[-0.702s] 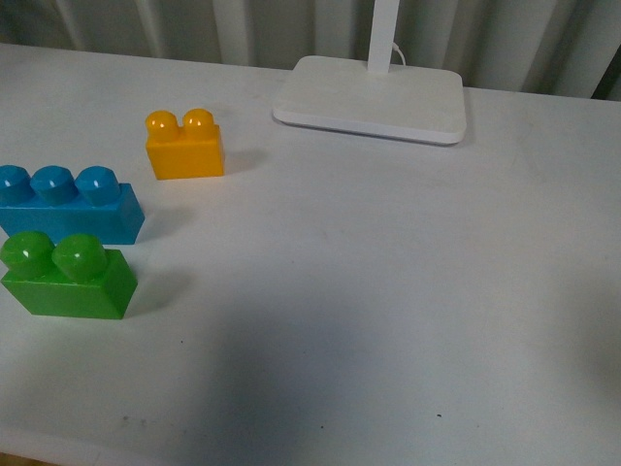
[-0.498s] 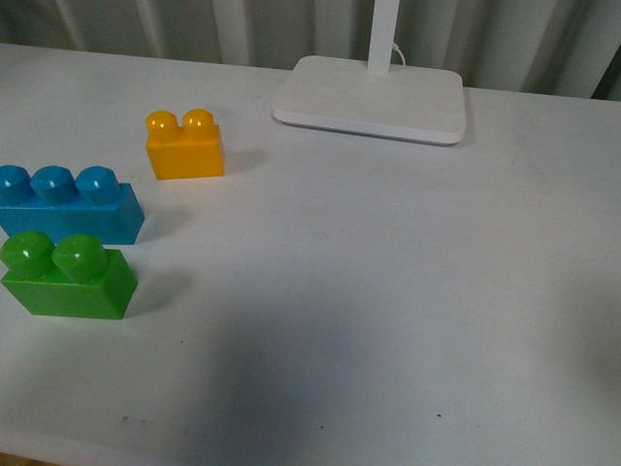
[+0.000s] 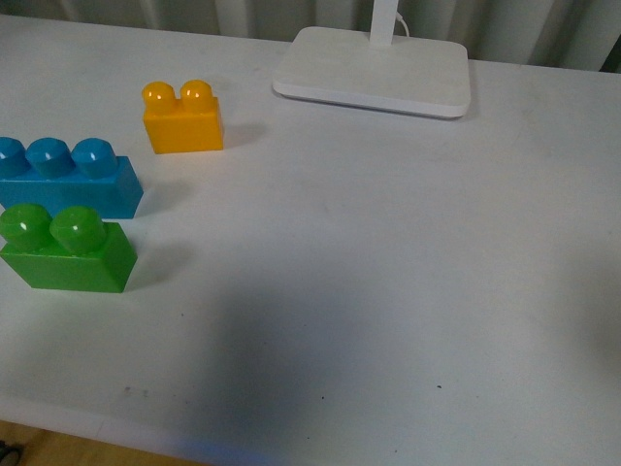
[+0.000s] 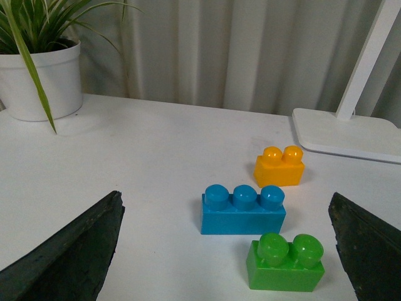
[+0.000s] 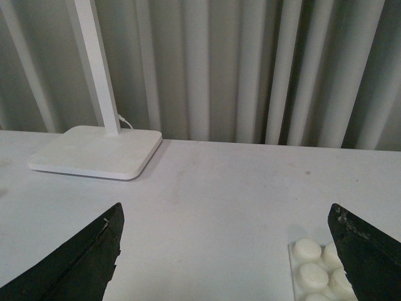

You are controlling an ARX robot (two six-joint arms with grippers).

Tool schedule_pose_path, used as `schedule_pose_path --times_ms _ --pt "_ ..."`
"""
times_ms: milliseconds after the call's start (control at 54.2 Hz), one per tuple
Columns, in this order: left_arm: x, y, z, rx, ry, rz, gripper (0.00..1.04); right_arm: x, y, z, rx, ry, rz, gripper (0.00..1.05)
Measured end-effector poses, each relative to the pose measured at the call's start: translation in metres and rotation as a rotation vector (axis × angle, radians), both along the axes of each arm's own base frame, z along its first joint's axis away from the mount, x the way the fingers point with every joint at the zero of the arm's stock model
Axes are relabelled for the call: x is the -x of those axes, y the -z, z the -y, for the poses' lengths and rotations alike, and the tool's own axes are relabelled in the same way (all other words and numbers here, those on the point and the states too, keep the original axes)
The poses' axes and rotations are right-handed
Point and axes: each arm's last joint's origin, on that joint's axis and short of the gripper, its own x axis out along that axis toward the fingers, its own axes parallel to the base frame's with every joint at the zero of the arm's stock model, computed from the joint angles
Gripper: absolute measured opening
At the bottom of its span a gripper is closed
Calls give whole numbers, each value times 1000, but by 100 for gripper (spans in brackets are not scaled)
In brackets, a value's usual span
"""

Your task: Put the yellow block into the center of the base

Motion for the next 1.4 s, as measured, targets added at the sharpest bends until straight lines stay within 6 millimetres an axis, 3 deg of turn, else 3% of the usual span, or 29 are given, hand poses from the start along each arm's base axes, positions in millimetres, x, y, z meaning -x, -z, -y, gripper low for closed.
schedule_pose_path --times_ms 74,258,388,498,683,886,1052,1403 --pt "0 0 0 0 0 0 98 0 0 0 1 0 -2 96" --pt "0 0 0 0 0 0 98 -13 -5 14 38 18 -254 96" --pt "0 0 0 0 0 0 98 -39 -31 48 21 94 -378 96" --pt "0 0 0 0 0 0 98 -60 -38 78 27 175 -480 96" --pt "0 0 0 0 0 0 98 -88 -31 121 17 225 -654 96" --pt "0 0 0 0 0 0 98 -97 -20 151 11 226 -760 96" --pt "0 0 0 0 0 0 98 -99 -7 162 15 213 -831 96" --pt "0 0 0 0 0 0 98 -104 10 161 35 164 -897 96"
